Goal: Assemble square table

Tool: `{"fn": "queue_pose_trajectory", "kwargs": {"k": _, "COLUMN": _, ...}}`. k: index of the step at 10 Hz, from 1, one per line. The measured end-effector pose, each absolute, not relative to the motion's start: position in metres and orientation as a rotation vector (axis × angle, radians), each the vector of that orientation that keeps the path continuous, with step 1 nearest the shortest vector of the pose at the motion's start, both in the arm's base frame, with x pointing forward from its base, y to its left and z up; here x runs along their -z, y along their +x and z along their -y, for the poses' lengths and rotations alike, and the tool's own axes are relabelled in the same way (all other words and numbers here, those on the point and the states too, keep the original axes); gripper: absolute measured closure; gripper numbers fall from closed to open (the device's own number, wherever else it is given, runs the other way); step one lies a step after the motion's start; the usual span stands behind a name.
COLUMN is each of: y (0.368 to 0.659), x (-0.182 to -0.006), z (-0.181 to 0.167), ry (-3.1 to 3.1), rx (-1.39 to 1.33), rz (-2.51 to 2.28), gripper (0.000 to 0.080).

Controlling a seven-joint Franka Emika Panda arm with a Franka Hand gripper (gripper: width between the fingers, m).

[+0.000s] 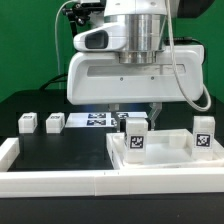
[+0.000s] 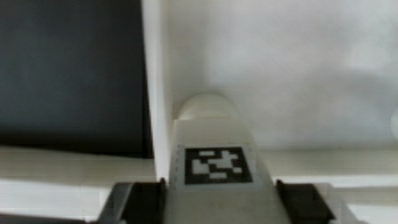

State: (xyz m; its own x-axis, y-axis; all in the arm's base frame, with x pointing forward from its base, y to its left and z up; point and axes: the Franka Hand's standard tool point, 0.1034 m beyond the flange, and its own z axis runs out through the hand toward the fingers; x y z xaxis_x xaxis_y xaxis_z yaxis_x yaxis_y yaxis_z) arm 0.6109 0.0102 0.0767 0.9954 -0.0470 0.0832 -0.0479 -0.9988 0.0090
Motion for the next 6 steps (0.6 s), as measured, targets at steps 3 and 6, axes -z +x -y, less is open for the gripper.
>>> {"fn": "queue_pose_trajectory", "kwargs": {"k": 3, "y": 0.6104, "x": -0.0754, "z": -0.0109, "ry": 3.095, "rx": -0.182, "rz": 0.509, "gripper": 0.0509}}
{"fn": "queue_pose_trajectory", "kwargs": {"k": 6, "y": 0.611, "x": -0.0748, "z": -0.0125, "ry": 3.0, "rx": -0.197, "rz": 0.945, "gripper": 0.0508}}
